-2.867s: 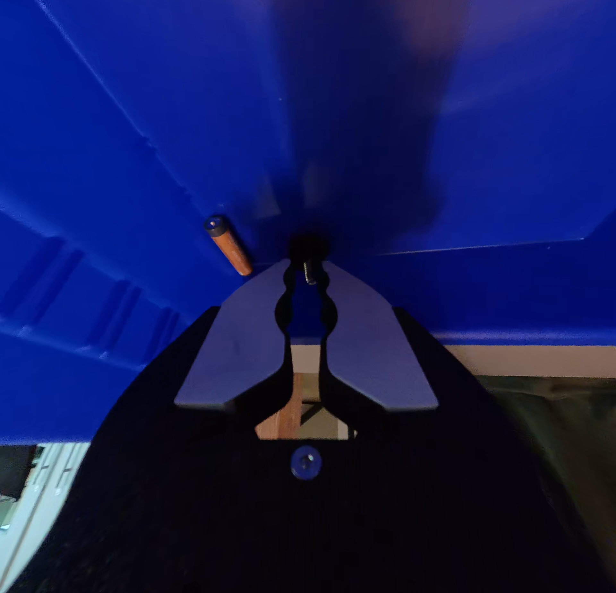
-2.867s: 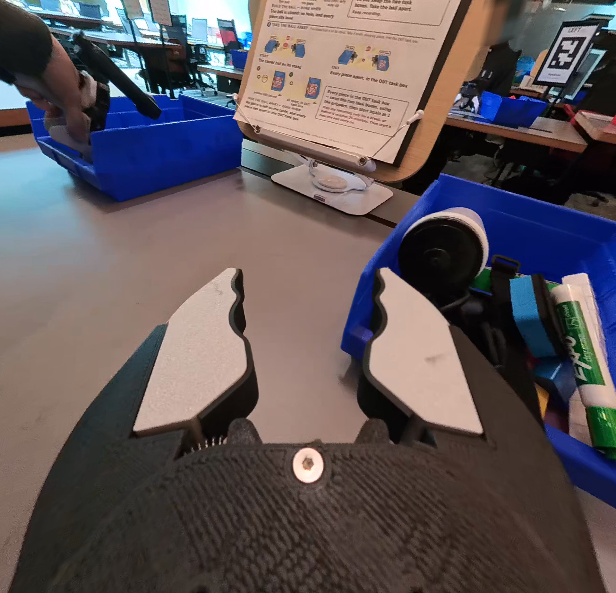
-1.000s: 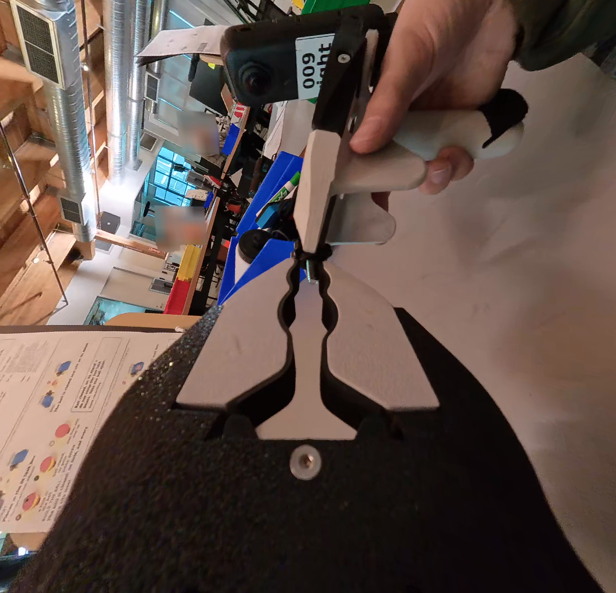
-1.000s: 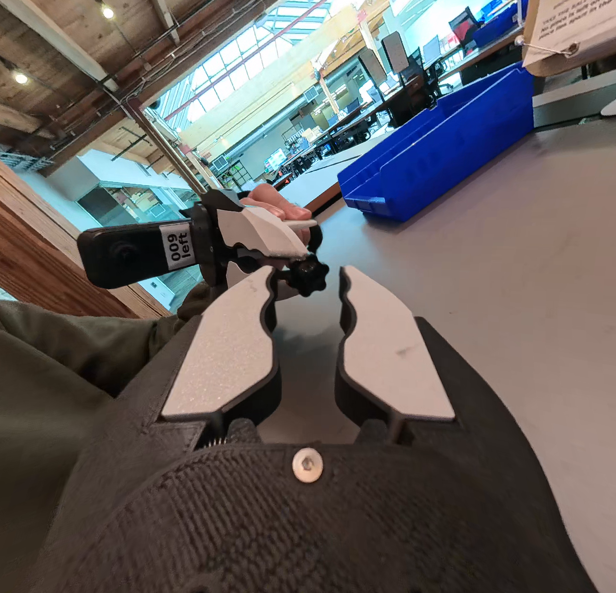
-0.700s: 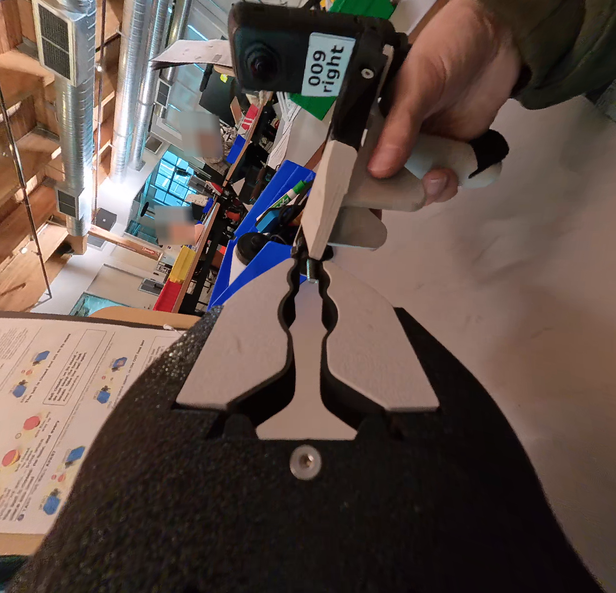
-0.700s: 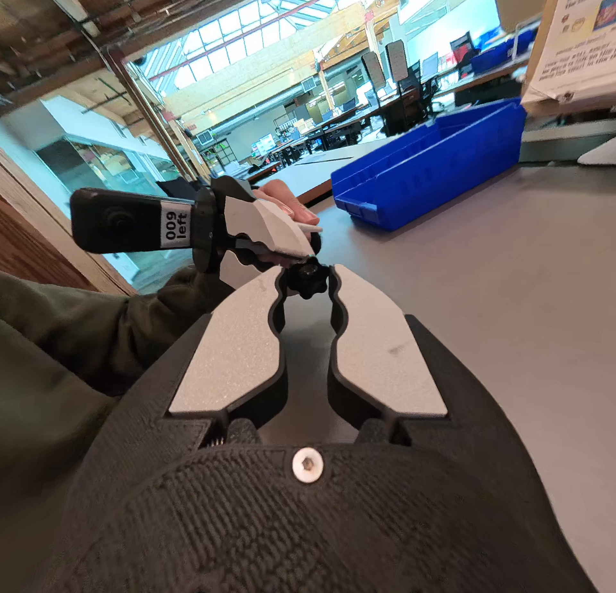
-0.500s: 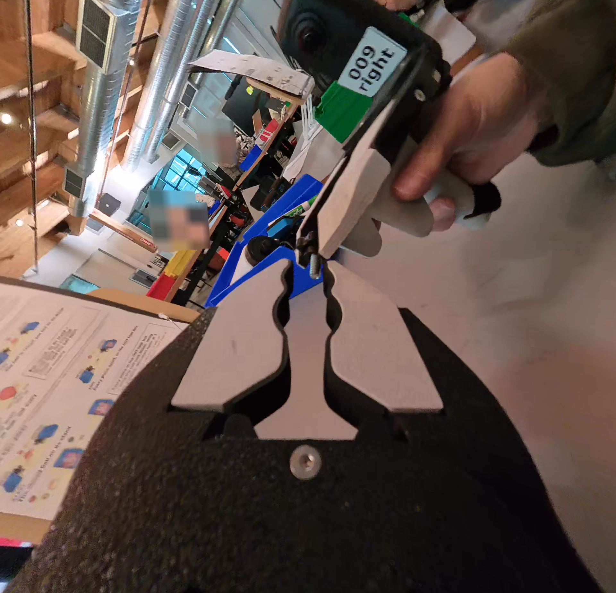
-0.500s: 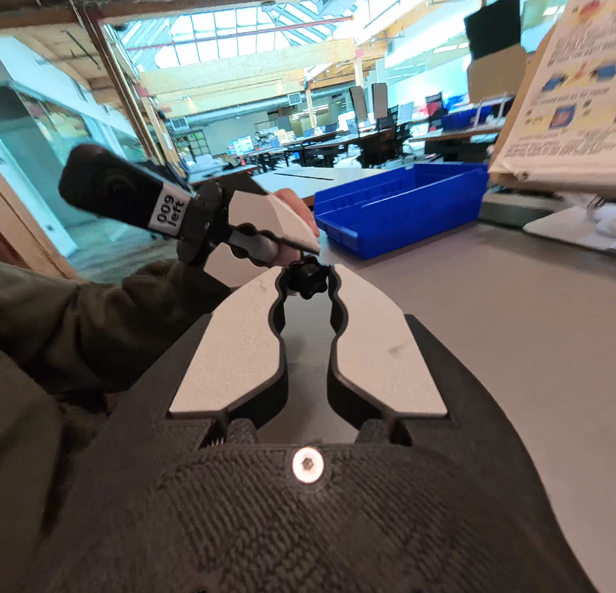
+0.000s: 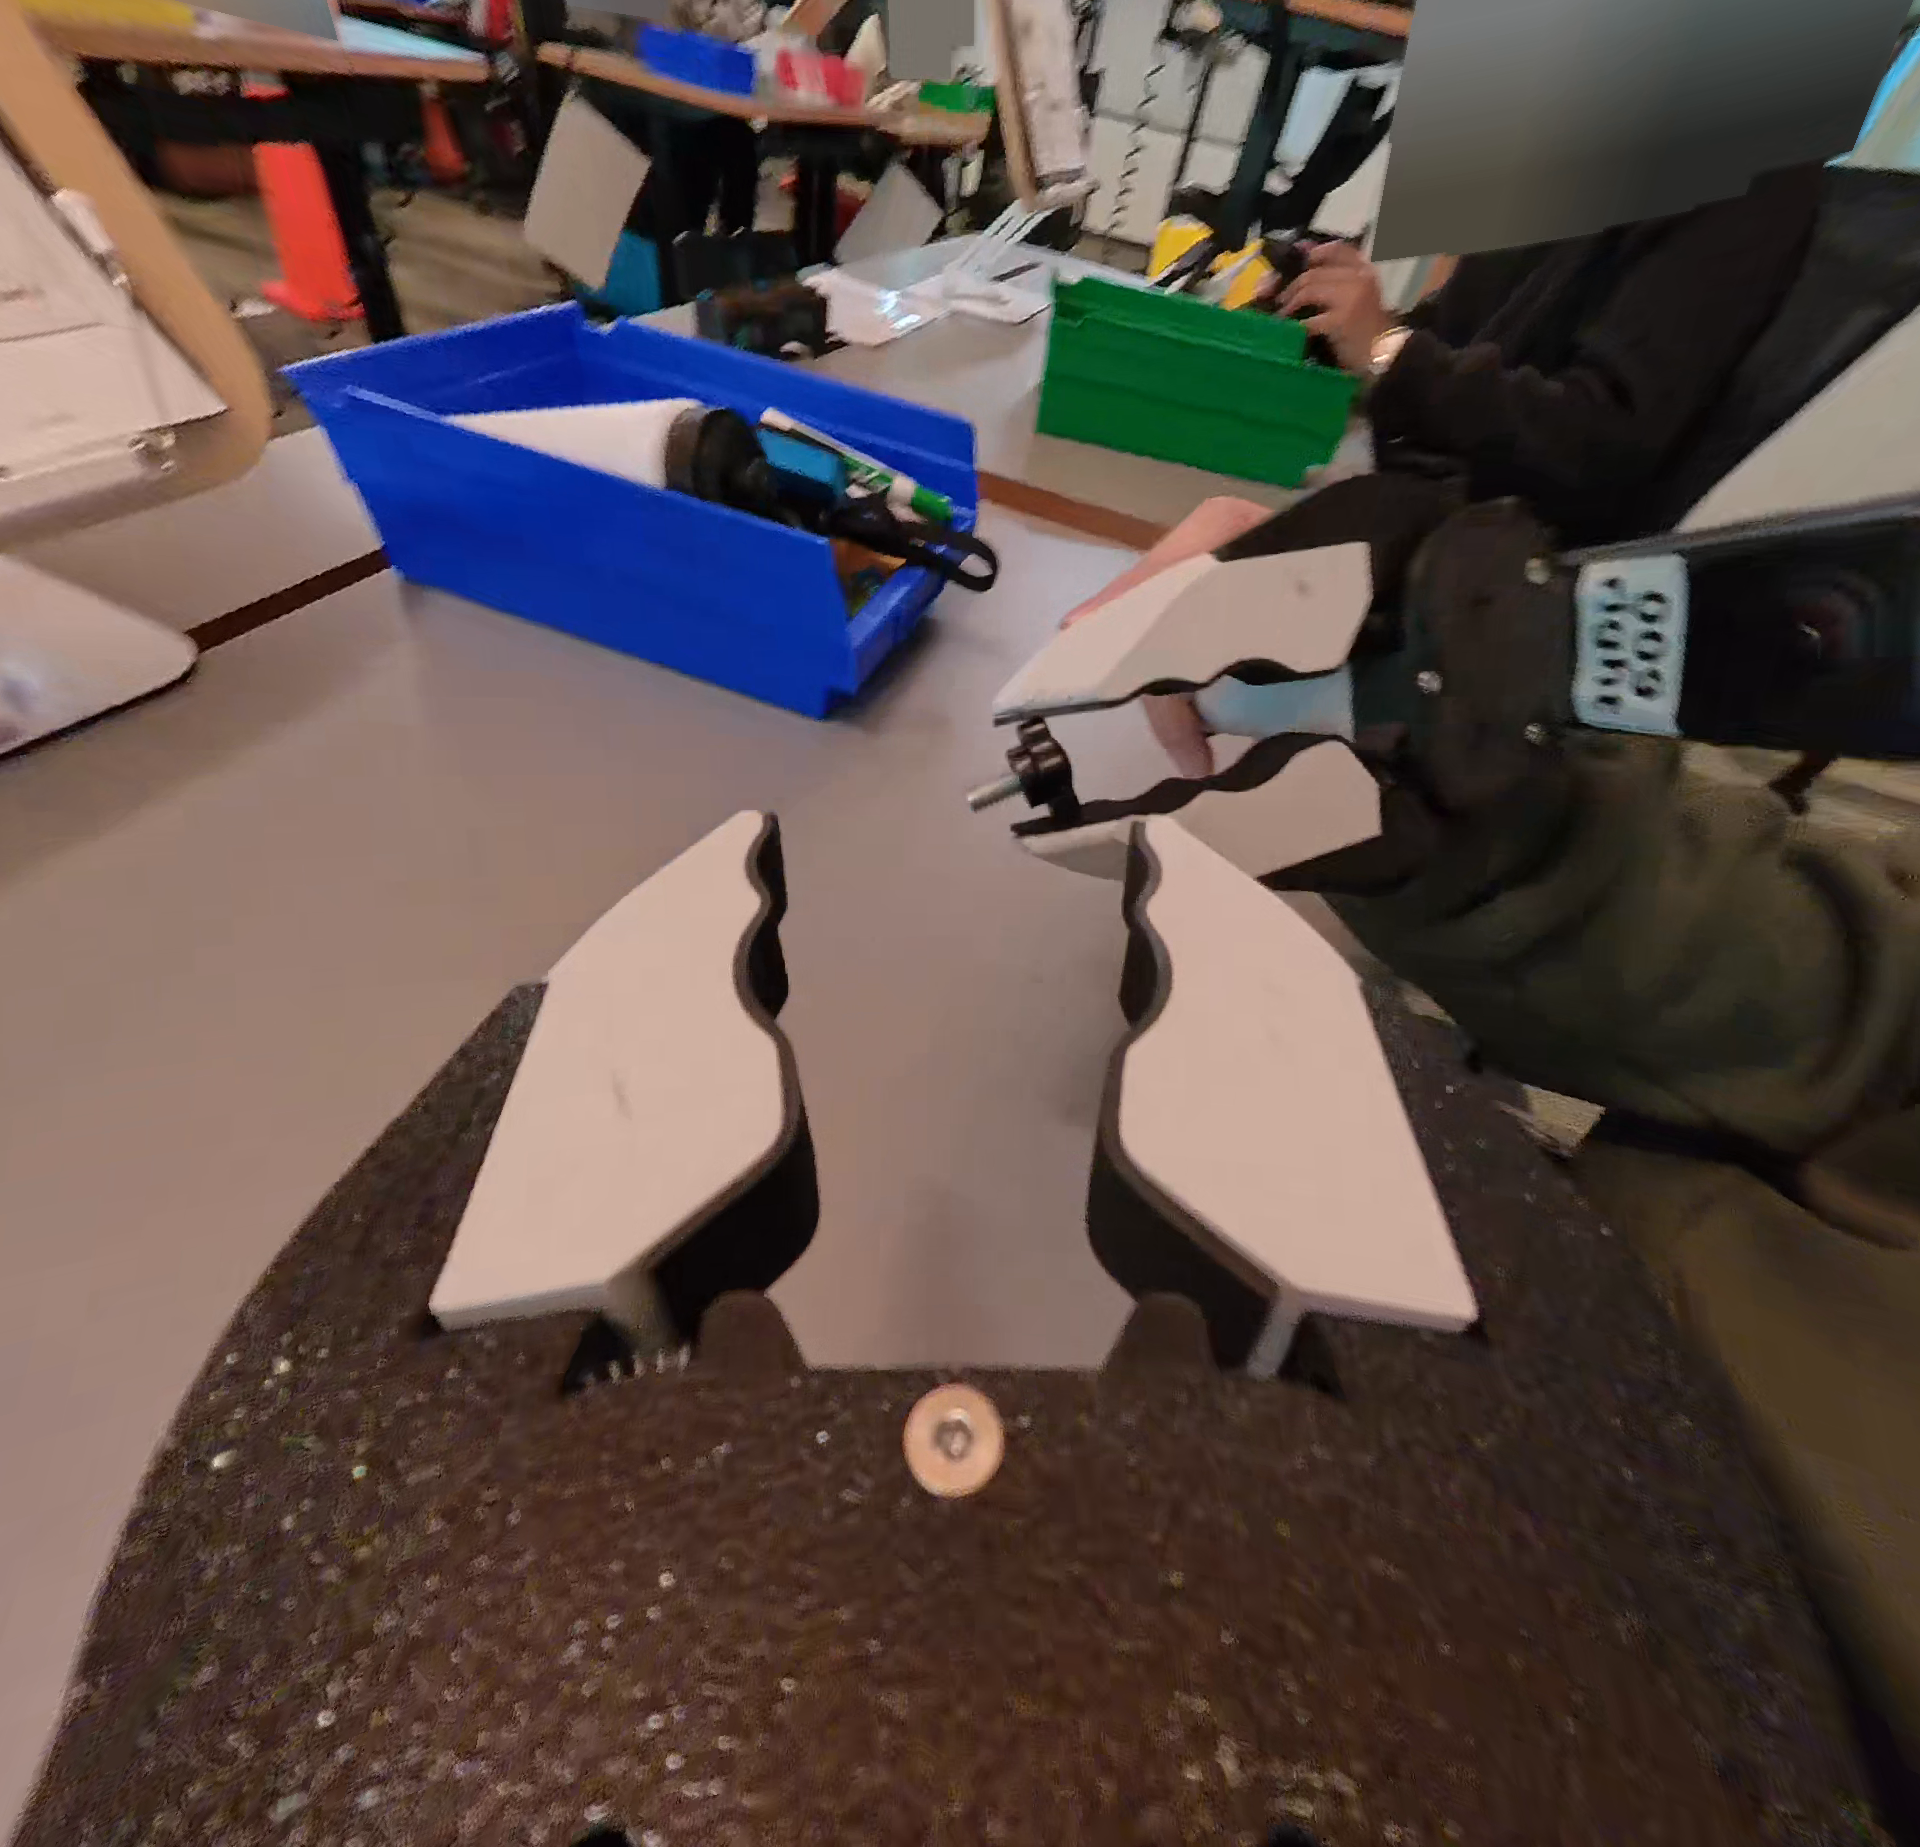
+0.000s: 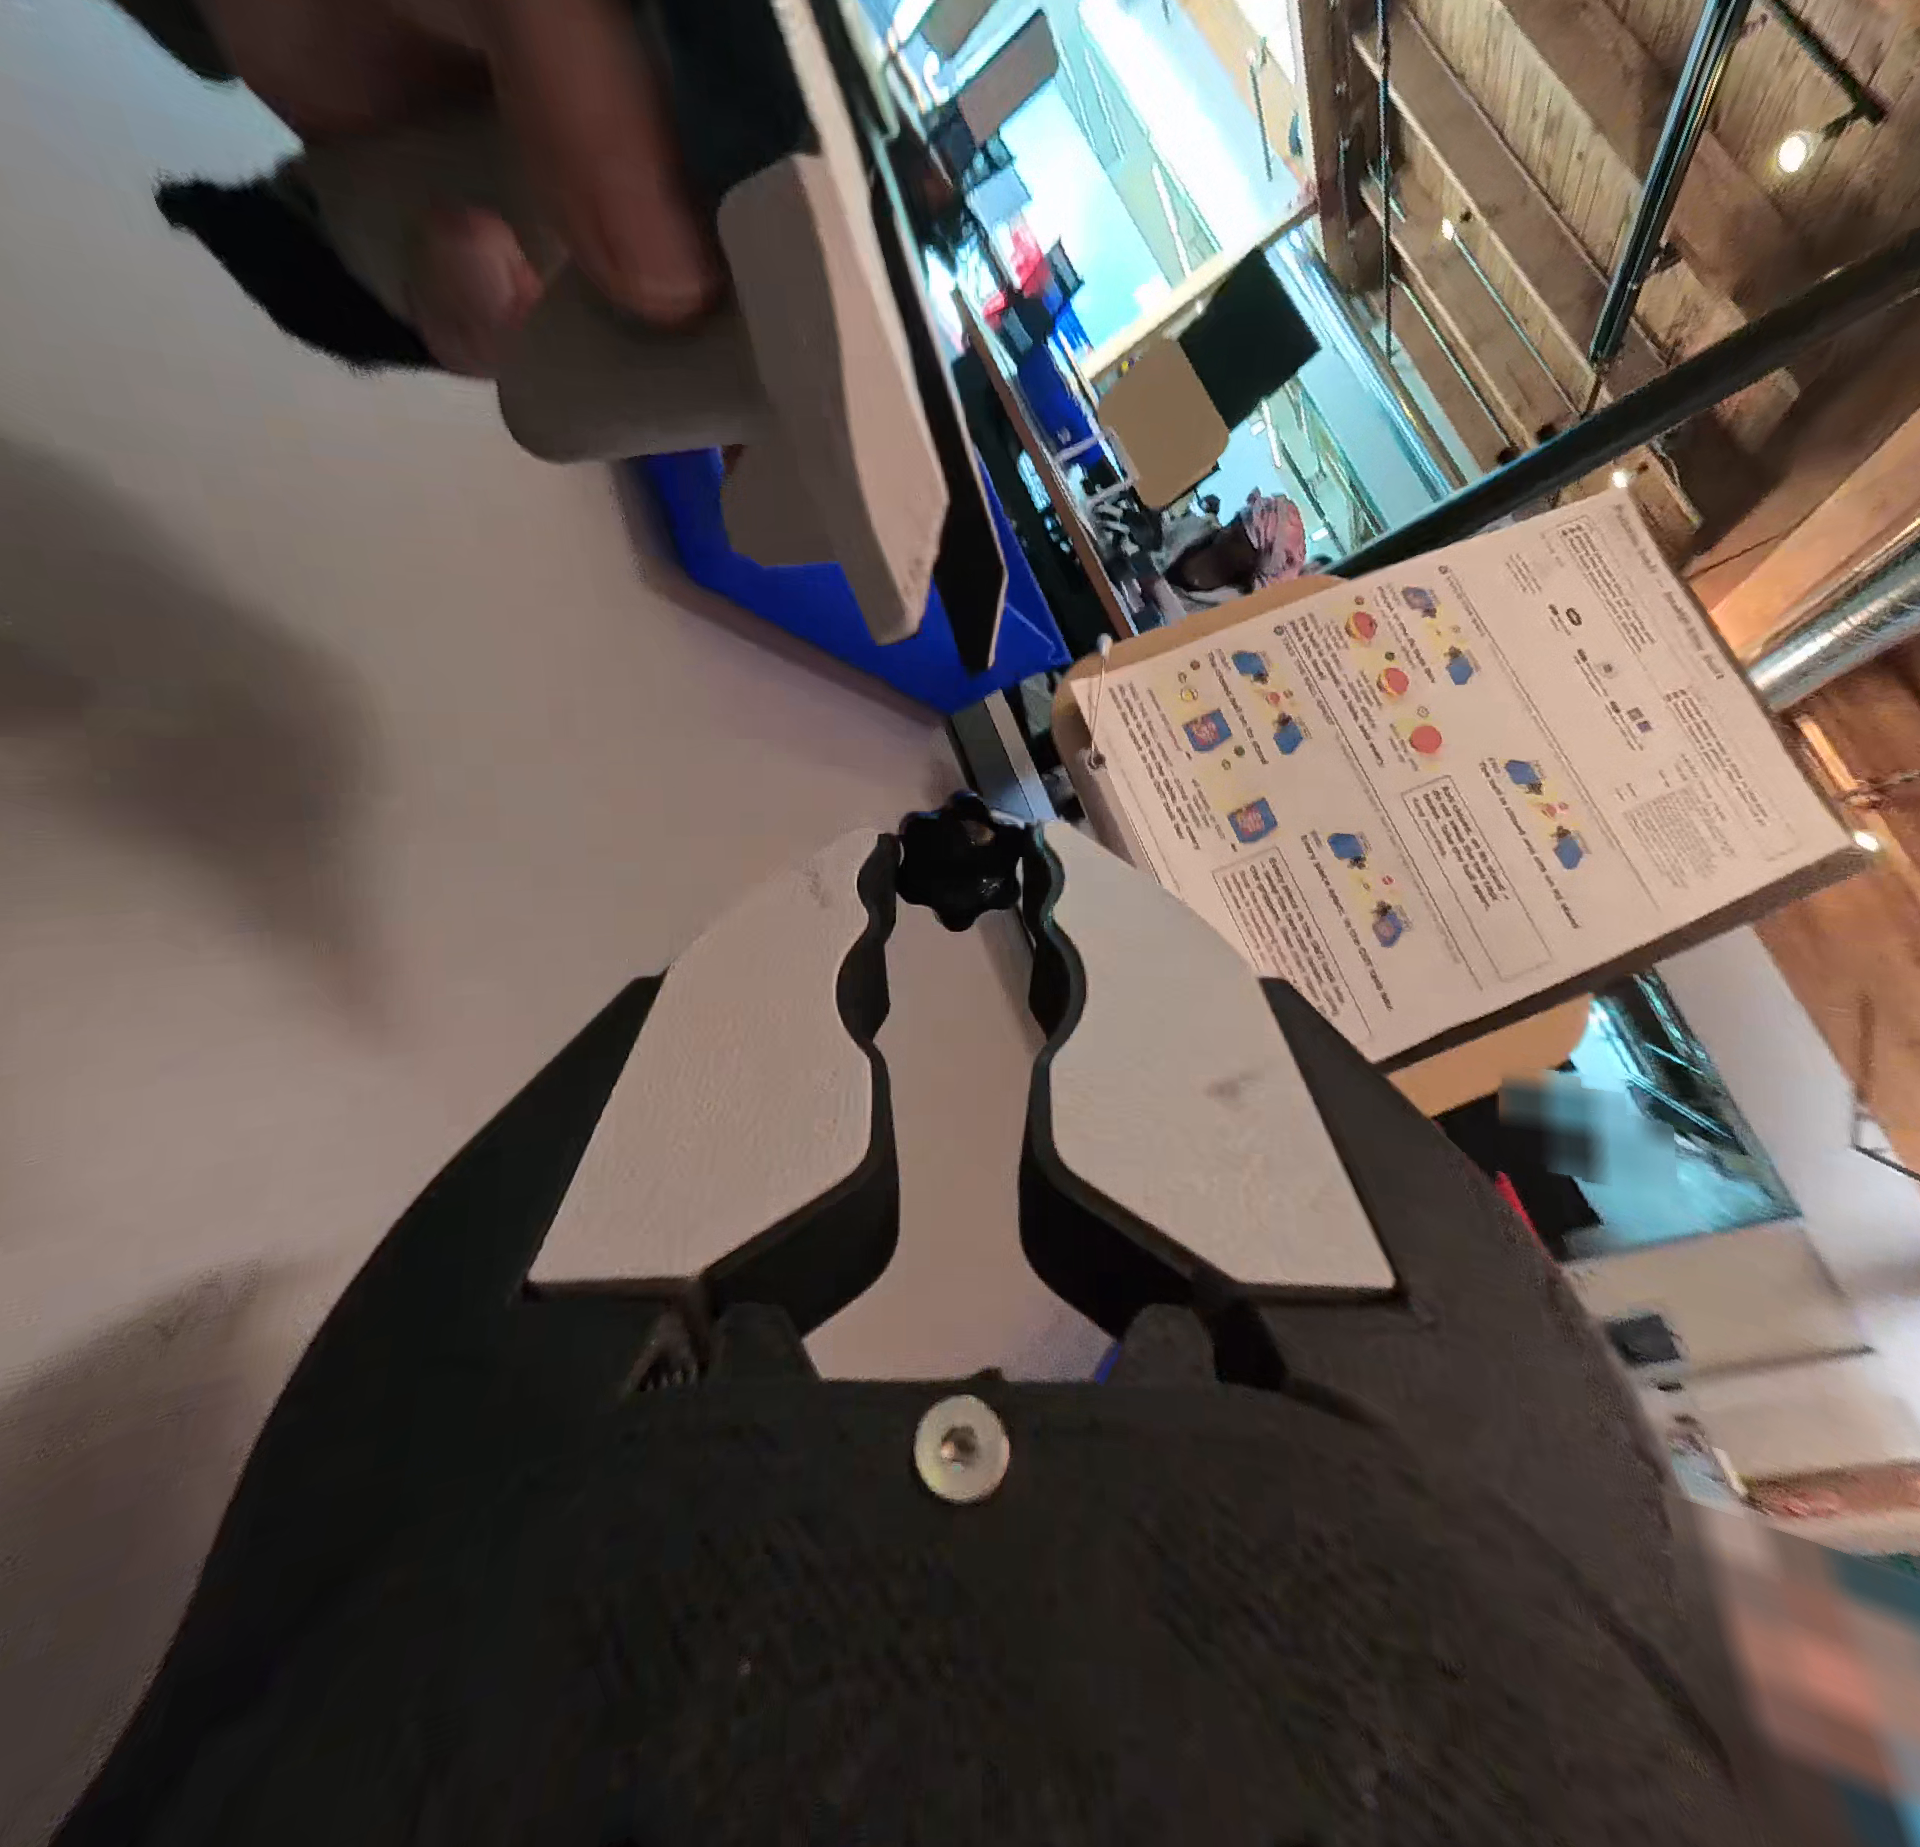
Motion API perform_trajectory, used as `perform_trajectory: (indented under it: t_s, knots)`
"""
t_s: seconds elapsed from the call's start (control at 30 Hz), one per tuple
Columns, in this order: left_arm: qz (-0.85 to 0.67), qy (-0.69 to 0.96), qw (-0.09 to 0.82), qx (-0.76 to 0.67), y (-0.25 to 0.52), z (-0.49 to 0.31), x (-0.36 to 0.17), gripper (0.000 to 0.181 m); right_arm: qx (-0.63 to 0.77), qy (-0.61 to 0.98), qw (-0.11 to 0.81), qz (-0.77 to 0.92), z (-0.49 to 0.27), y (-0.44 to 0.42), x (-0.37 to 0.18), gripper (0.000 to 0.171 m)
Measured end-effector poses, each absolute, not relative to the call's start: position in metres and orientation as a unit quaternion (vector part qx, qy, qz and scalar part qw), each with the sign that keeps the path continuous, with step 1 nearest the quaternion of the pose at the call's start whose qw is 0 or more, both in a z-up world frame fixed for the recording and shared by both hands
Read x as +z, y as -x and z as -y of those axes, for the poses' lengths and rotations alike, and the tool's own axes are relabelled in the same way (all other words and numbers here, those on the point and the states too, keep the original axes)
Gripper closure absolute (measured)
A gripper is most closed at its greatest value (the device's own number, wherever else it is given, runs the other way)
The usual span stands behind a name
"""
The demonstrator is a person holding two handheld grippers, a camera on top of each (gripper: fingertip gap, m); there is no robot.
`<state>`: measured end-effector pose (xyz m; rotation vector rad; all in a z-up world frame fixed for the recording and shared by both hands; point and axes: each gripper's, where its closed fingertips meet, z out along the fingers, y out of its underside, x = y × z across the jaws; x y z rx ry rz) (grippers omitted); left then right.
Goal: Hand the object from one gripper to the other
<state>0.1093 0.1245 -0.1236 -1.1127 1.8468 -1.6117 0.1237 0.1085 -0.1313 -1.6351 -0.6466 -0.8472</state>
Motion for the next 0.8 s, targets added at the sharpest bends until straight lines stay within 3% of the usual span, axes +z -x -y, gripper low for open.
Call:
perform_trajectory:
  t_s: [0.2,0.63,0.8]
  knots:
    - [-0.682,0.447,0.222,-0.534,-0.114,-0.122,-0.141,0.121,-0.459,0.686,0.488,0.282,-0.112,-0.135,-0.141,0.148]
    - [-0.678,0.447,0.230,-0.537,-0.125,-0.110,-0.153,0.129,-0.462,0.669,0.499,0.299,-0.118,-0.124,-0.146,0.148]
    - [-0.659,0.474,0.175,-0.557,-0.123,-0.109,-0.157,0.135,-0.482,0.659,0.483,0.316,-0.119,-0.121,-0.147,0.148]
